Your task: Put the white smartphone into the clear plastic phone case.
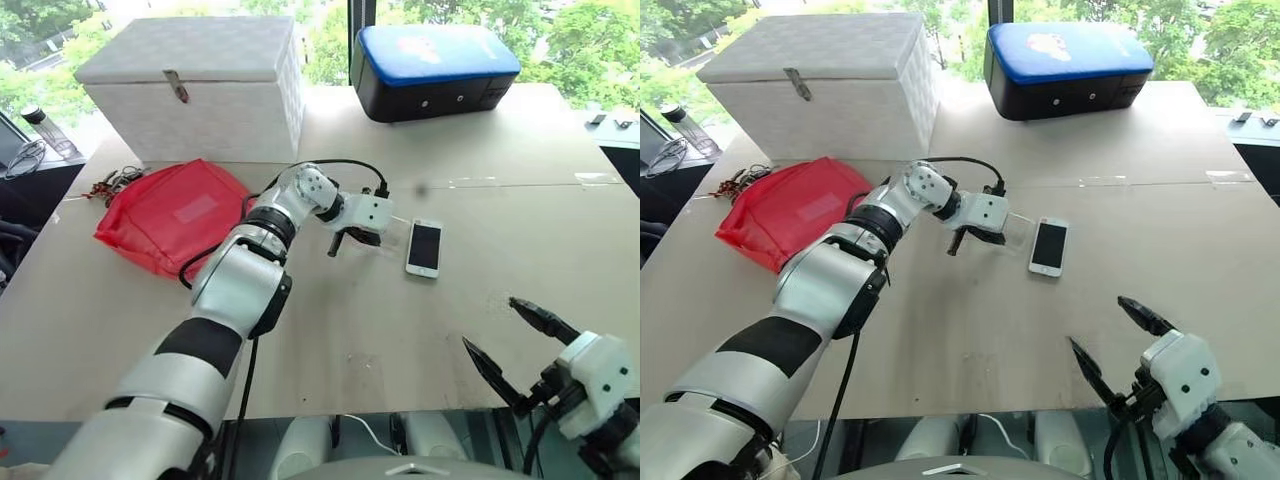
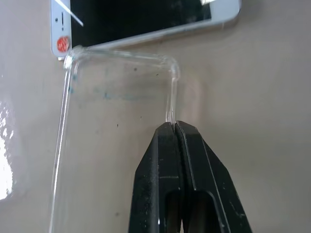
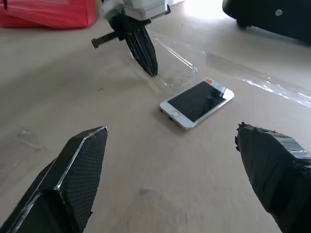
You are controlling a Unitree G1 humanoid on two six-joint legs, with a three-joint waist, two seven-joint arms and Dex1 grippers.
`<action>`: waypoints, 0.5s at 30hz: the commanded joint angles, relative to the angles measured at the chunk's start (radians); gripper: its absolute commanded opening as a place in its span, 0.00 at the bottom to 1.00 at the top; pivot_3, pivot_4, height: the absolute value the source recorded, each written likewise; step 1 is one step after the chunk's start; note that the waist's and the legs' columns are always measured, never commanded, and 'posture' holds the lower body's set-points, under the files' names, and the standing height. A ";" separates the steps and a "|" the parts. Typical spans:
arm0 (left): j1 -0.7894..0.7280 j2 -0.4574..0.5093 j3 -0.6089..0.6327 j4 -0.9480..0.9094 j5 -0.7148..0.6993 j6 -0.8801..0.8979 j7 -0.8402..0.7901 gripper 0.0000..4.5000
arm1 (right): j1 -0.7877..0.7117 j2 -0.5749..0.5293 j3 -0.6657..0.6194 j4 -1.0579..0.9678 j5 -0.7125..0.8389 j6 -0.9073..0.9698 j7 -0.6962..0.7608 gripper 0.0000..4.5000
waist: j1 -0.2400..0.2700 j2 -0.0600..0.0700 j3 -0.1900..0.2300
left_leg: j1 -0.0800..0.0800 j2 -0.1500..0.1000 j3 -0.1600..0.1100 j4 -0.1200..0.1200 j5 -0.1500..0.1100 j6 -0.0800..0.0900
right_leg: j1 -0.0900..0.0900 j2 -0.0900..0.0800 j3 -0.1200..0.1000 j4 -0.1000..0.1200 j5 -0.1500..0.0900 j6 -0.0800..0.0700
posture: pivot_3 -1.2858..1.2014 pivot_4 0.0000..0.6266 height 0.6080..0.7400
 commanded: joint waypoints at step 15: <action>0.038 0.055 0.059 -0.144 -0.182 0.600 -0.297 0.00 | -0.491 -0.303 -0.145 0.312 0.286 0.148 0.250 1.00 | 0.000 -0.001 0.001 | -0.003 0.000 -0.001 0.006 -0.001 0.002 | 0.000 0.000 -0.003 0.001 0.000 0.000 | 0.52 0.24 1.00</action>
